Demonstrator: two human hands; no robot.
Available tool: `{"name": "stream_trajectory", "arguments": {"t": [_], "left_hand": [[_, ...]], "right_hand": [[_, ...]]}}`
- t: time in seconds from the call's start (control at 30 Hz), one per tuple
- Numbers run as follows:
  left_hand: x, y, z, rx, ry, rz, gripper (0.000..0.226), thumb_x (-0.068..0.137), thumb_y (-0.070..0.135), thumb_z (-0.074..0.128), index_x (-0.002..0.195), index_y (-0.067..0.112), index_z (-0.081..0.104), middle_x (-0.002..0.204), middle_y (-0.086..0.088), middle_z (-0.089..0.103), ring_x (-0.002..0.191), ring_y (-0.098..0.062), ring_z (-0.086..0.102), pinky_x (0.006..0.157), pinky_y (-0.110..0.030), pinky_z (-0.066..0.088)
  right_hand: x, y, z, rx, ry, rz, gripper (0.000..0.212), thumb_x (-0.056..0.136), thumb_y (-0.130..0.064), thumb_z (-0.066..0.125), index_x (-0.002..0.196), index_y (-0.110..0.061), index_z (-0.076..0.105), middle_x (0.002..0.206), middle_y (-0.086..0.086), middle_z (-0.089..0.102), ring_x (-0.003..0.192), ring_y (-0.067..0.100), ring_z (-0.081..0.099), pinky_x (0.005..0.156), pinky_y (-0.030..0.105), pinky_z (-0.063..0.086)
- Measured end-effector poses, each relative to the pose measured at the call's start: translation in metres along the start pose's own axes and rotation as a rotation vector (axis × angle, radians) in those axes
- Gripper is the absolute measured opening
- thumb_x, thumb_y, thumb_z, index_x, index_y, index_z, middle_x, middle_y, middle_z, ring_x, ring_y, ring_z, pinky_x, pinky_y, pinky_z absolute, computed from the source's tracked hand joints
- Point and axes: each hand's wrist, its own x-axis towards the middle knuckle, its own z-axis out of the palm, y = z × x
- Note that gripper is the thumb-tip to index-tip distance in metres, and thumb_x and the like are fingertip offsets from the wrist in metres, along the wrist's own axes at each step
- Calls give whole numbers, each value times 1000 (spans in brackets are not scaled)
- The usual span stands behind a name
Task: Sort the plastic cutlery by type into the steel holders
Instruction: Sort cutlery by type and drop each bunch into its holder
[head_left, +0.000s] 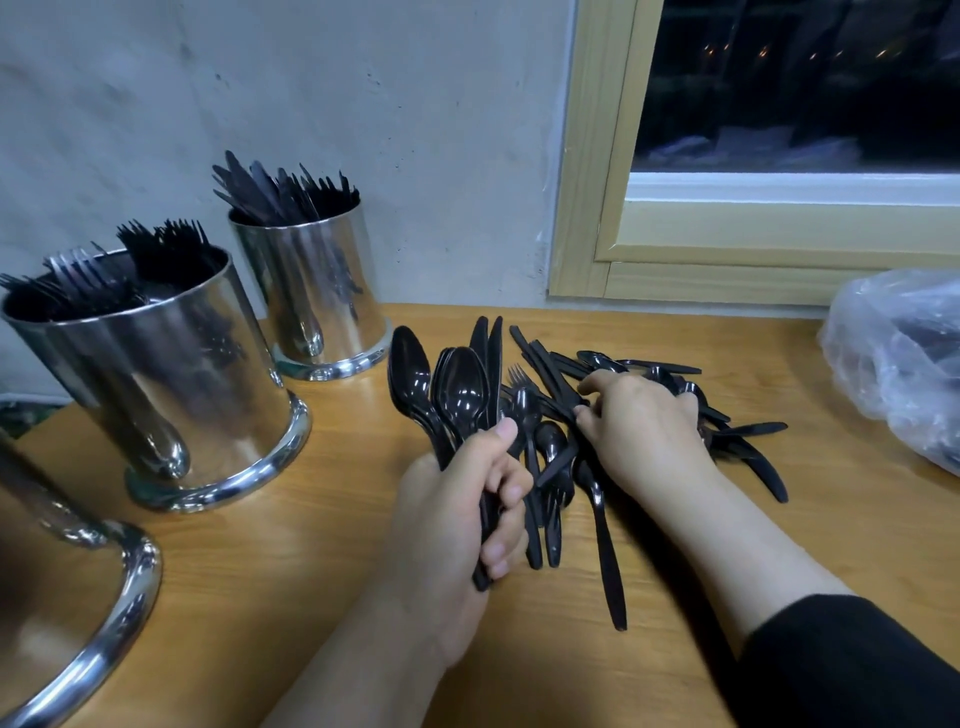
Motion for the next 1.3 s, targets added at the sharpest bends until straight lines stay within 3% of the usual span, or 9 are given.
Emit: {"name": "stream_trajectory", "arguments": {"t": [0.13,0.27,0.37,0.63,0.77,0.9,1.07,1.13,1.3], "left_hand": [[0,0,0,23,-9,-6,39,86,37,69,65,16,44,65,-5,45,37,-11,28,36,-21,22],[2,0,-2,22,-20,-3,39,88,37,70,65,16,47,65,-5,45,37,-12,29,36,-20,25],[2,1,-1,55,-41,19,36,89,37,67,68,13,52,67,-6,48,38,-12,29,37,-21,26],[-2,9,-3,320,110,242,28,99,31,58,80,19,74,65,-9,60,43,-17,37,42,-26,35],[-7,16,-9,493,204,295,25,94,34,61,78,21,75,51,-6,48,45,-19,37,47,-28,37],[-9,22,-20,580,287,302,31,100,17,59,80,34,76,51,3,49,50,-19,38,46,-26,30],[-12,26,-34,665,365,380,31,99,16,60,78,33,76,59,-3,55,48,-15,40,44,-26,31],[-12,28,-36,706,386,405,31,99,15,61,77,32,74,57,-1,57,41,-6,36,41,-21,30],[-12,25,-31,949,178,256,16,98,34,61,92,38,75,71,3,67,49,-1,50,48,-13,40]], "right_hand": [[-1,-2,-2,73,-22,28,29,98,-28,54,128,-28,58,95,-5,67,108,24,60,82,38,23],[-1,0,-4,89,-2,40,34,99,-26,53,131,-26,61,111,1,72,115,26,59,87,39,28],[-2,5,-9,148,156,21,29,100,-24,56,127,-22,66,117,2,70,115,26,59,91,39,32],[-20,7,-28,744,423,-56,15,98,-15,60,102,-22,72,95,-9,70,88,1,60,81,18,44],[-41,8,-39,944,252,-61,17,93,-16,70,105,-27,75,90,-12,75,86,-4,65,78,9,45],[-61,15,-46,936,177,-91,19,89,-19,73,97,-37,75,90,-20,75,86,-4,68,77,7,46],[-72,23,-50,934,193,-111,9,88,-24,72,80,-28,73,76,-4,71,70,9,62,67,22,47],[-73,23,-51,959,141,-148,15,87,-16,73,76,-25,71,73,1,69,65,10,57,64,18,44],[-73,21,-48,1015,47,-142,14,88,-17,73,77,-24,72,65,-1,64,61,5,51,60,16,40]]}}
